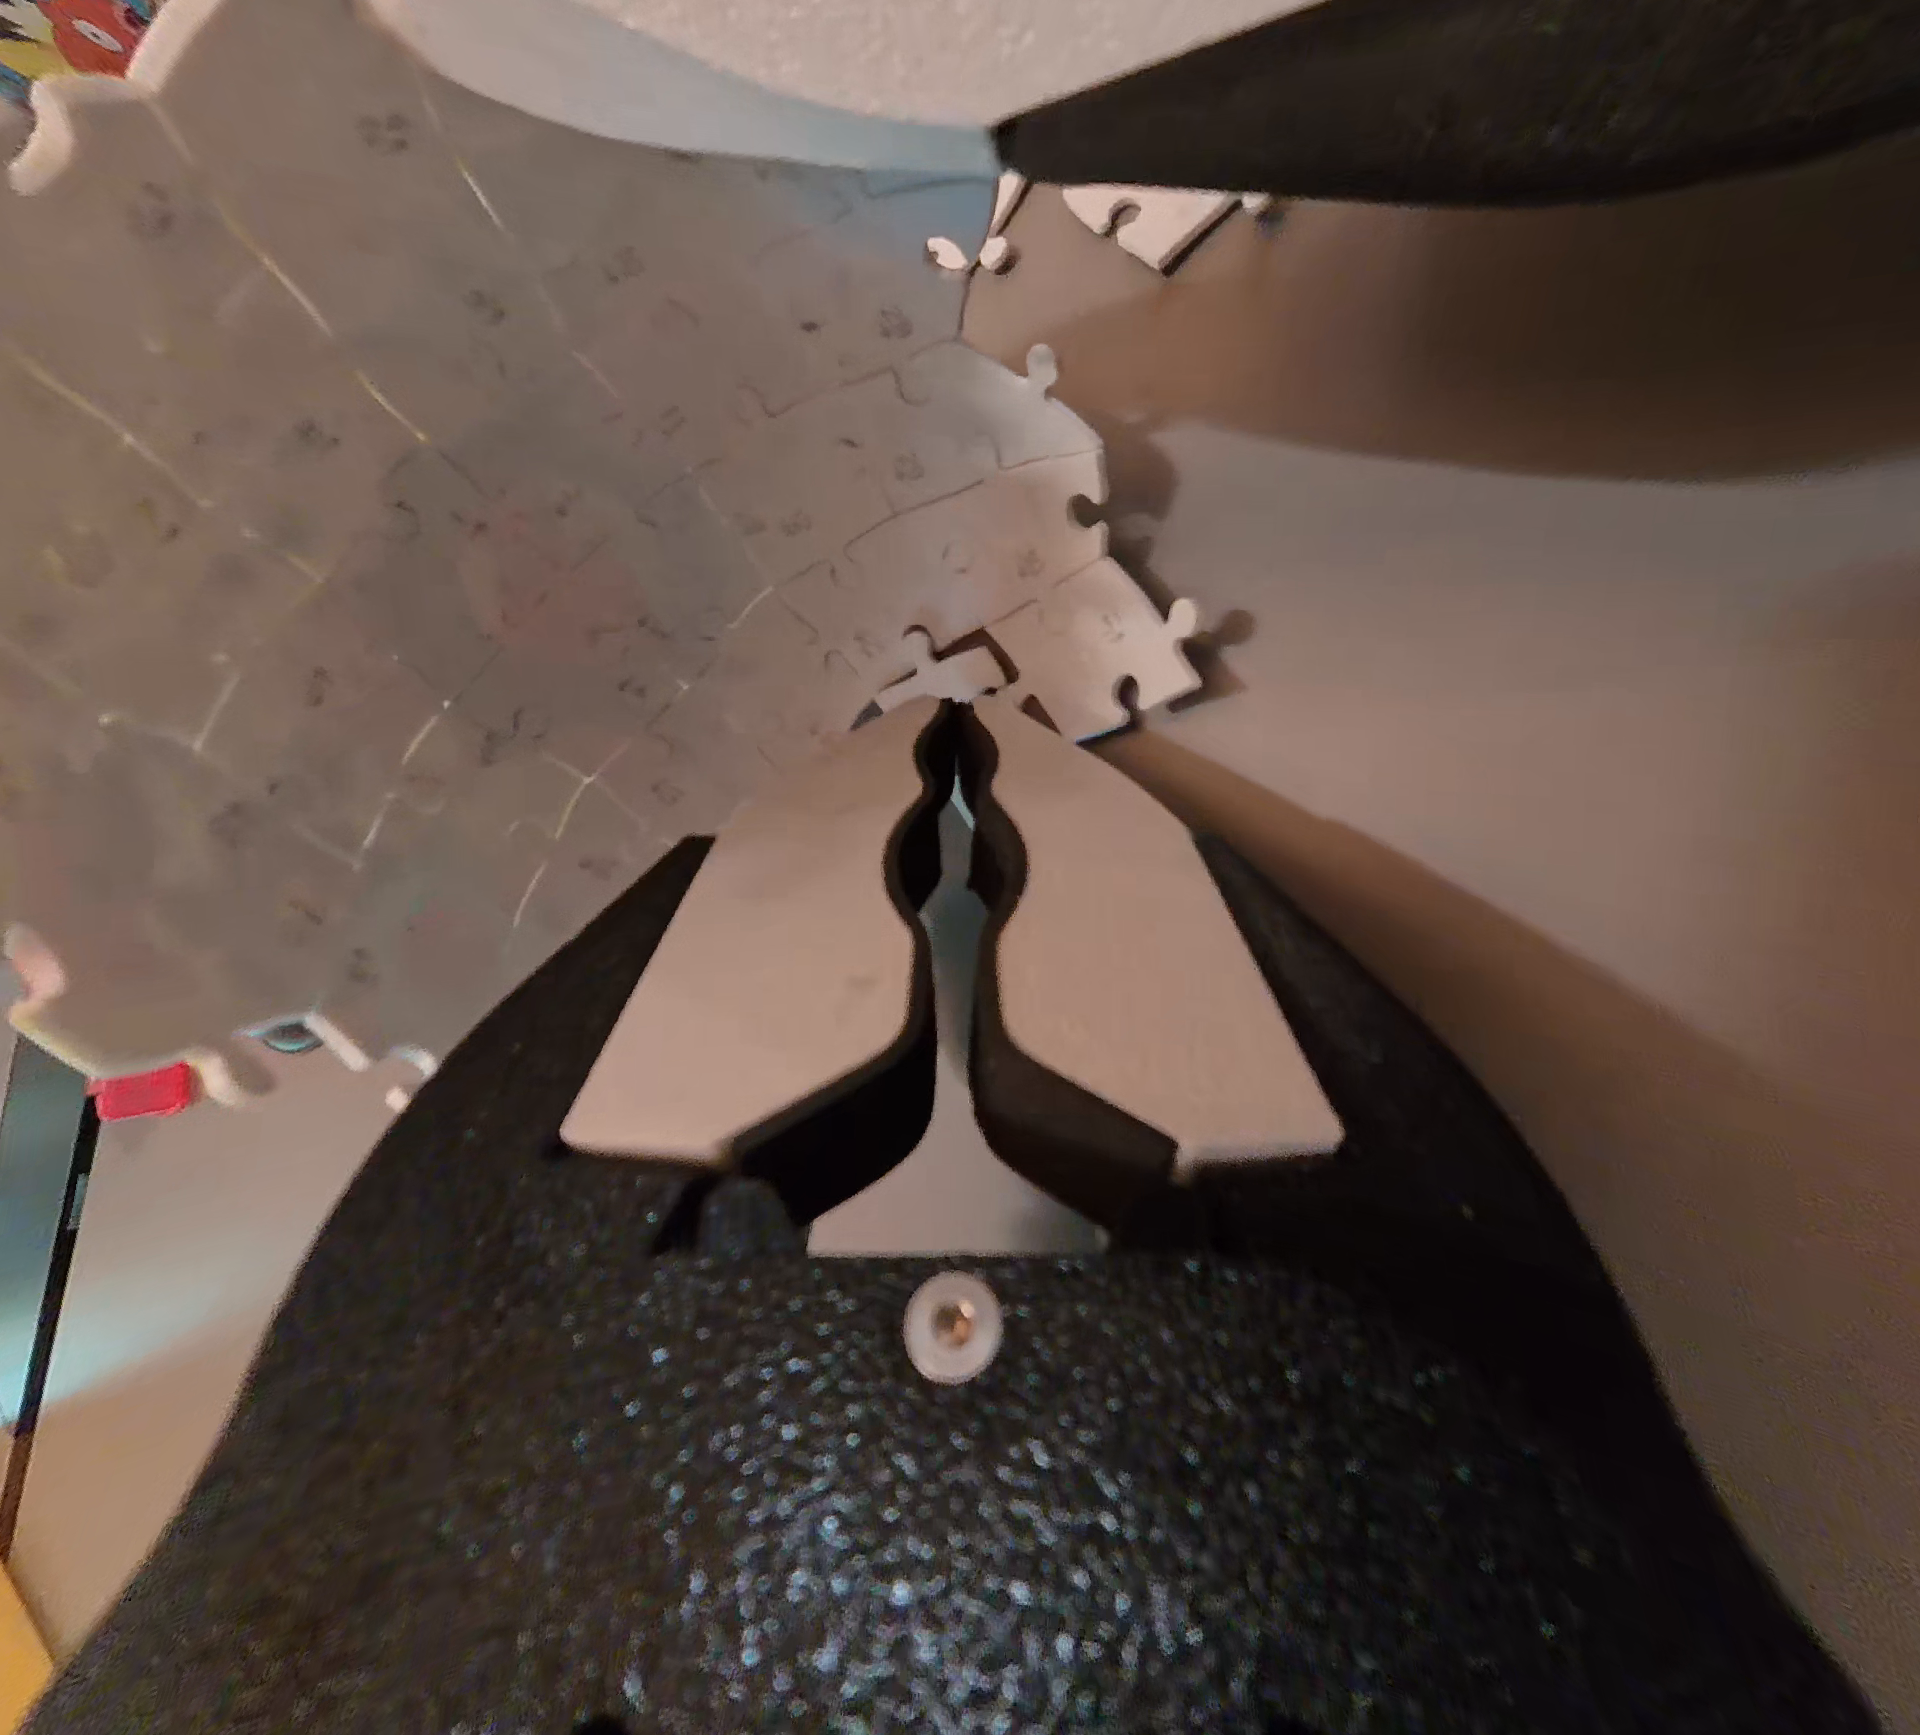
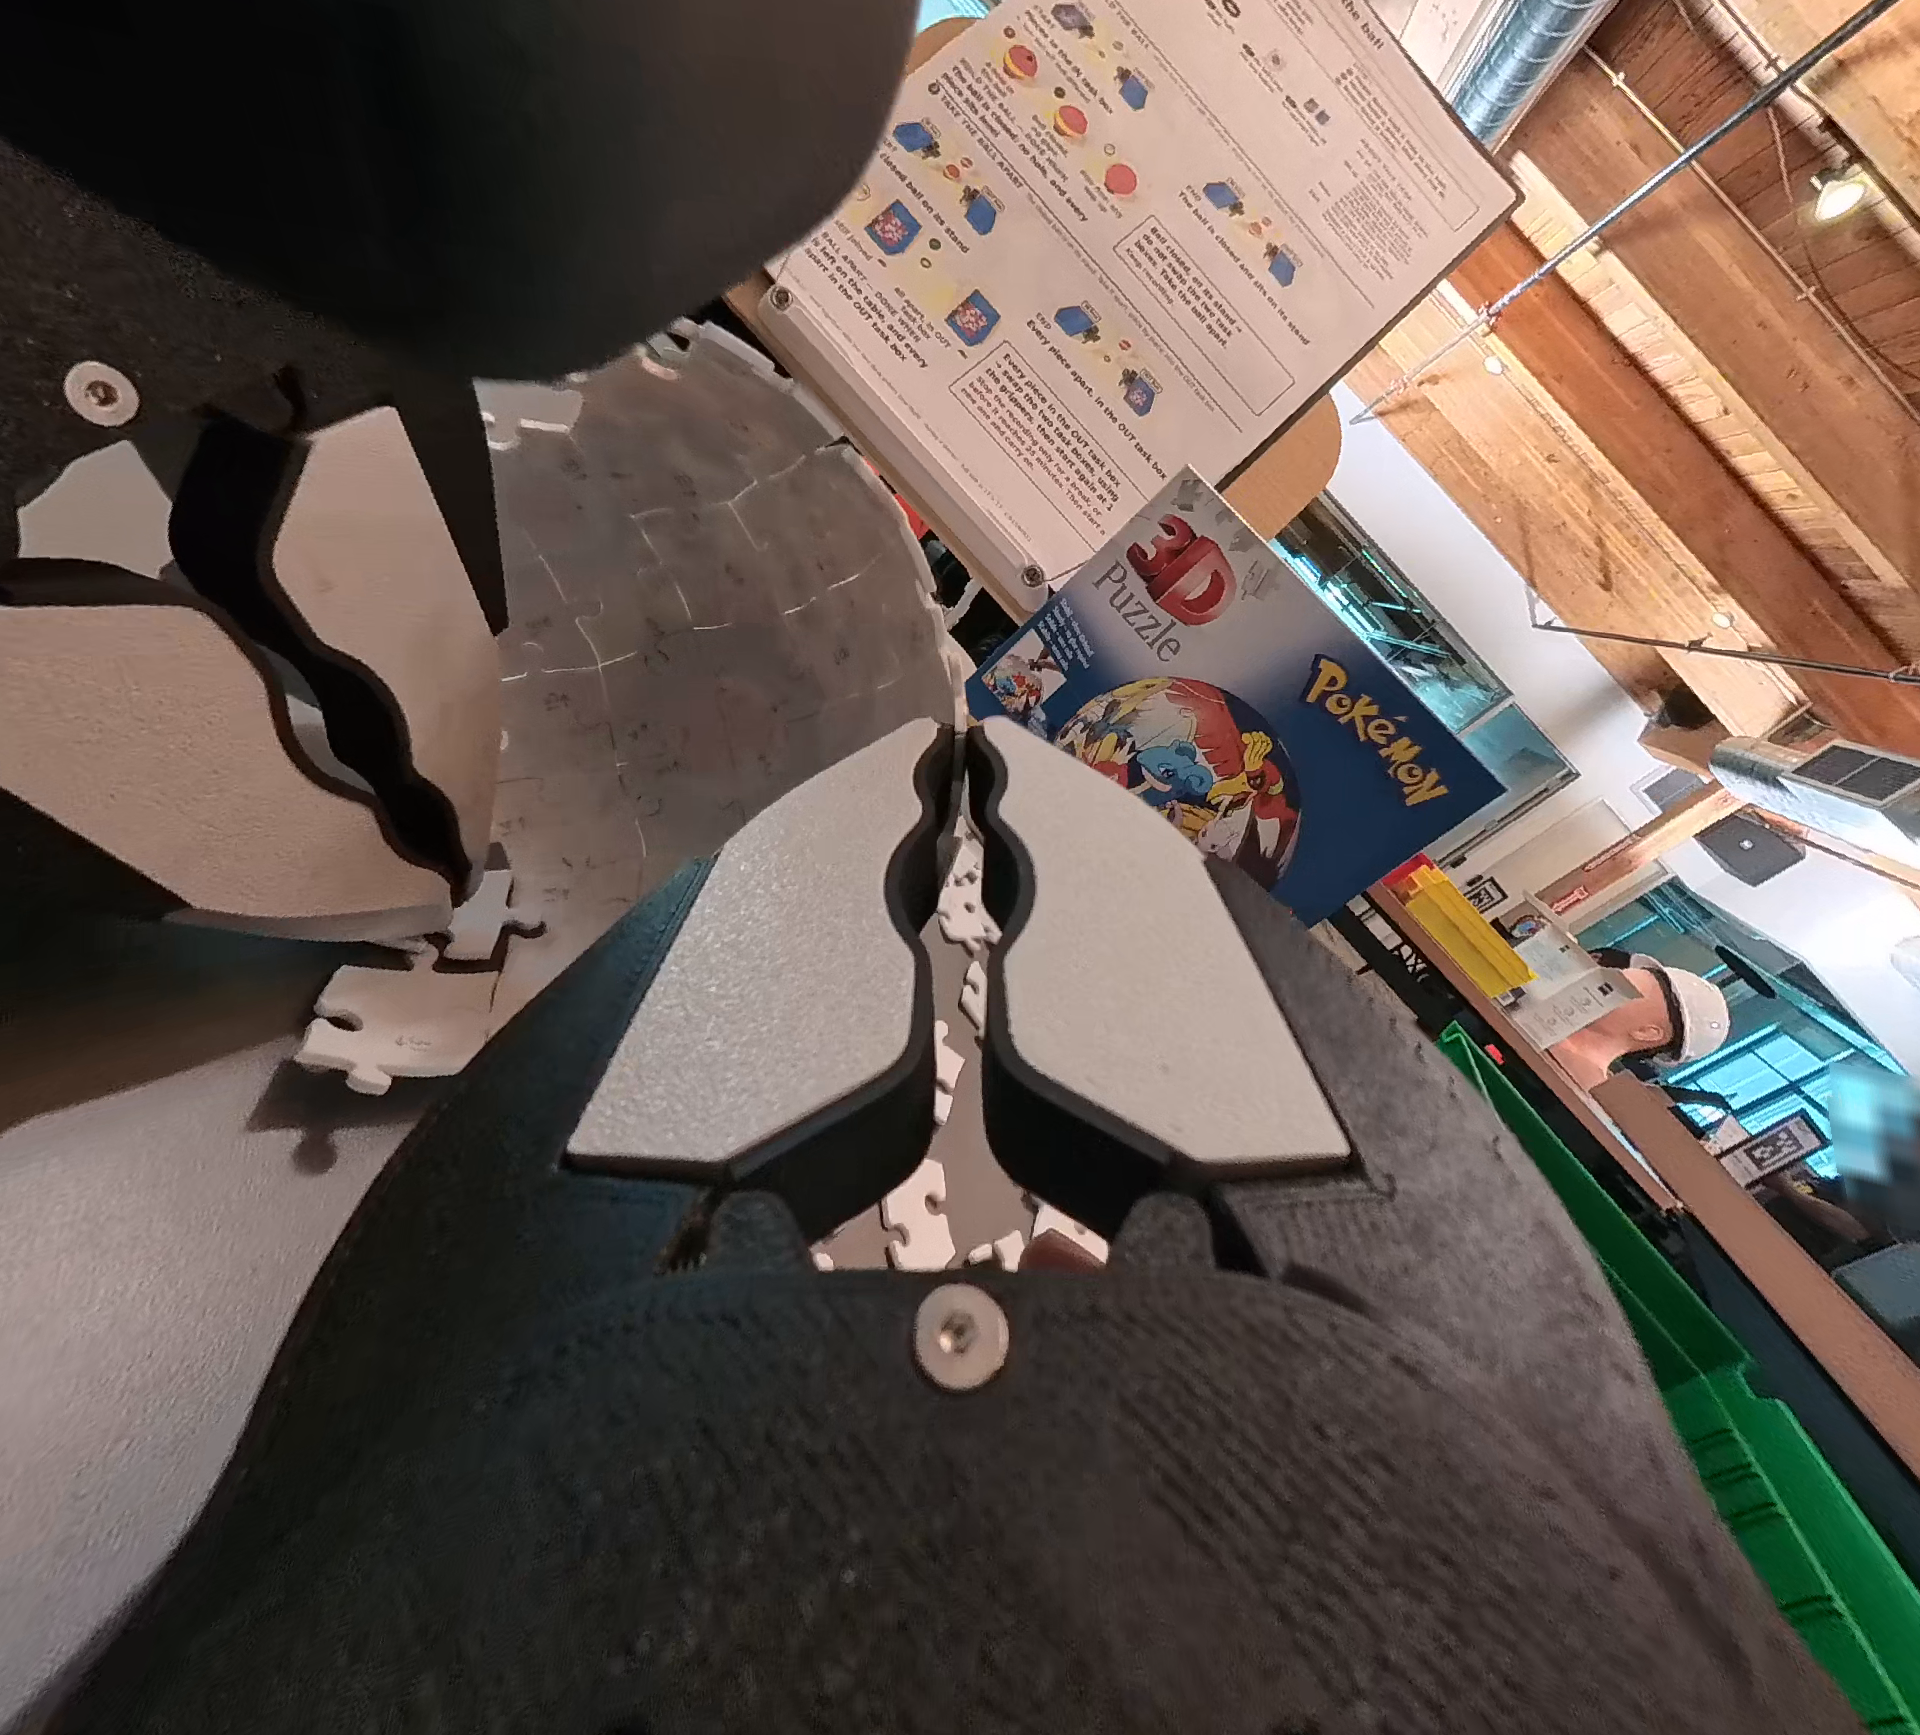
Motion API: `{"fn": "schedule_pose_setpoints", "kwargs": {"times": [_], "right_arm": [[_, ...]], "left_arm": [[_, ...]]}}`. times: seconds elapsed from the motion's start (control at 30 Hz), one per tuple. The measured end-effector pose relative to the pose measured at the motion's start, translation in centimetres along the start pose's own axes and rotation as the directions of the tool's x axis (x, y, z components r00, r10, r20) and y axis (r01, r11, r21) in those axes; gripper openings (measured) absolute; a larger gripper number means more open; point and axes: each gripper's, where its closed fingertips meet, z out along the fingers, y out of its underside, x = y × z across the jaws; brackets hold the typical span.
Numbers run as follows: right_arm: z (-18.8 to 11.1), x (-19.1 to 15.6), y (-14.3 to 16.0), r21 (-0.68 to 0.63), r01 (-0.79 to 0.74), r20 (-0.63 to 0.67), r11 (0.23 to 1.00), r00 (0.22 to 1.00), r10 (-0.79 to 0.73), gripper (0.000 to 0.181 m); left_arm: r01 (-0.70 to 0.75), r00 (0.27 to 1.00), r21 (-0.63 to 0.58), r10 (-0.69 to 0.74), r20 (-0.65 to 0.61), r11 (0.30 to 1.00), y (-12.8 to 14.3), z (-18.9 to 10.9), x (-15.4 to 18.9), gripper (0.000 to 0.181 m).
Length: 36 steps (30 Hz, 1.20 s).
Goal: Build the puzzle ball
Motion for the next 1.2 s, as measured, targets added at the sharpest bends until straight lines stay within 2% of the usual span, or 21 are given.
{"fn": "schedule_pose_setpoints", "kwargs": {"times": [0.53, 0.8, 0.97, 1.2], "right_arm": [[0.05, -0.1, -0.49, 0.027, 0.009, 0.004, 1.0, 1.0, -0.009, 0.002], [0.05, -0.2, -0.7, 0.039, 0.014, 0.007, 0.999, 1.0, -0.014, 0.002], [0.06, -0.23, -0.71, 0.039, 0.012, 0.009, 0.999, 1.0, -0.013, 0.002], [0.04, -0.23, -0.8, 0.044, 0.013, 0.01, 0.999, 1.0, -0.013, 0.002]], "left_arm": [[0.035, 0.999, -0.016, -0.035, -0.017, 0.999, -0.01, -0.08, 0.21, 0.0], [0.17, 0.985, -0.057, -0.17, 0.008, 0.984, 0.16, -0.07, 0.08, 0.0], [0.293, 0.956, -0.081, -0.29, 0.048, 0.953, 0.26, -0.14, 0.1, 0.0], [0.424, 0.905, -0.074, -0.423, 0.031, 0.902, 0.34, -0.16, -0.03, 0.0]]}}
